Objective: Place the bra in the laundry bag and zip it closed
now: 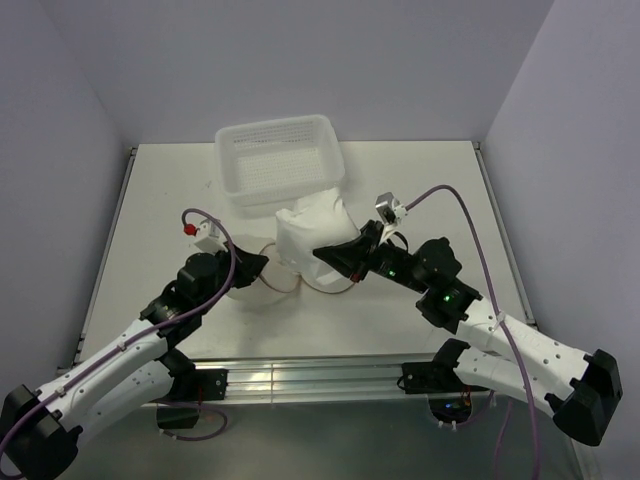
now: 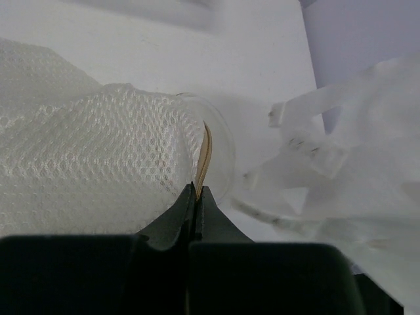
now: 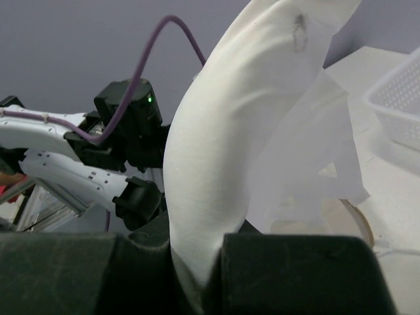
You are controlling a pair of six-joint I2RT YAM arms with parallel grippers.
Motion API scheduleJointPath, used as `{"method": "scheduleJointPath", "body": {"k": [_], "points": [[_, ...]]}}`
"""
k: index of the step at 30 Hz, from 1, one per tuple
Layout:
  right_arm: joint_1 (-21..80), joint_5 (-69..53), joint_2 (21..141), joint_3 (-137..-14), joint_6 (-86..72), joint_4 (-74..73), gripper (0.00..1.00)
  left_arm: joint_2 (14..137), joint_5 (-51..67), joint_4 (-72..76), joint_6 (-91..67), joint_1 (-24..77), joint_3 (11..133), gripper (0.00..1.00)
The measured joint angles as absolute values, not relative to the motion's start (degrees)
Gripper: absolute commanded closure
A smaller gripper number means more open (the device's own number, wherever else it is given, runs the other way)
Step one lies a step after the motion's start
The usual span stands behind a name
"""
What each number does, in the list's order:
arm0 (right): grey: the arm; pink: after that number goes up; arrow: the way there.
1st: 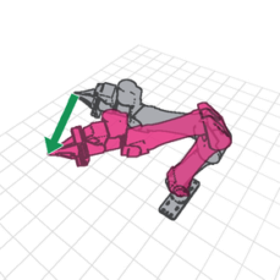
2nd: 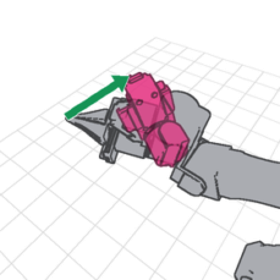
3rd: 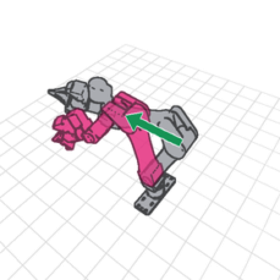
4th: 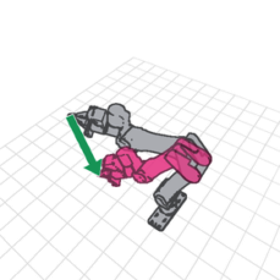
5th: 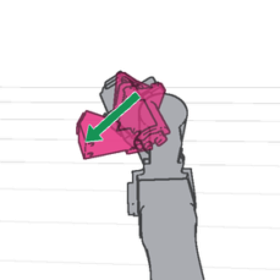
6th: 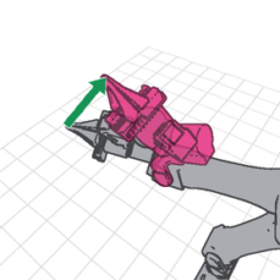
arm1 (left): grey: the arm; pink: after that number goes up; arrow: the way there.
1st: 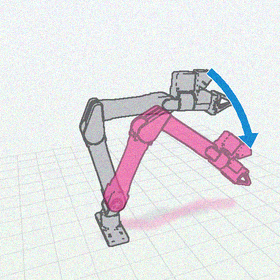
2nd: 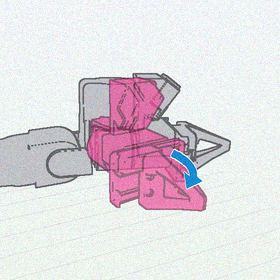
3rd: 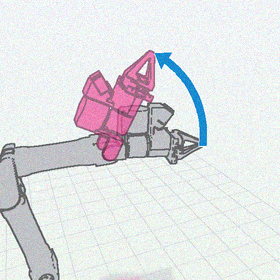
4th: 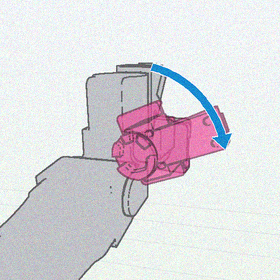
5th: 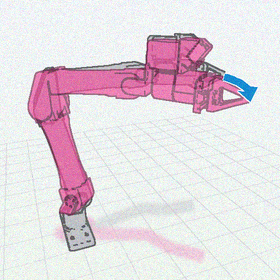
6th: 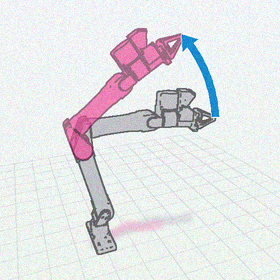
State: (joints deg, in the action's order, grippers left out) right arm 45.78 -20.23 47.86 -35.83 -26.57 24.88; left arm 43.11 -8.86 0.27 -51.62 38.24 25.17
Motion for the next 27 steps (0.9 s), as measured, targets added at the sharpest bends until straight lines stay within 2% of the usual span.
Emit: {"method": "scheduleJointPath", "body": {"k": [12,20,27], "points": [[45.71,-23.35,51.86,-27.24,-28.05,34.54,1.0,41.32,-5.87,2.85,-53.12,38.24,25.17,1.0],[45.71,-22.06,64.1,-25.26,-29.5,46.39,1.0,41.41,-4.38,4.78,-53.91,38.24,25.17,1.0],[45.74,-20.93,69.95,-21.02,-32.51,52.6,1.0,40.86,-4.36,5.52,-54.54,38.24,25.12,1.0]]}}
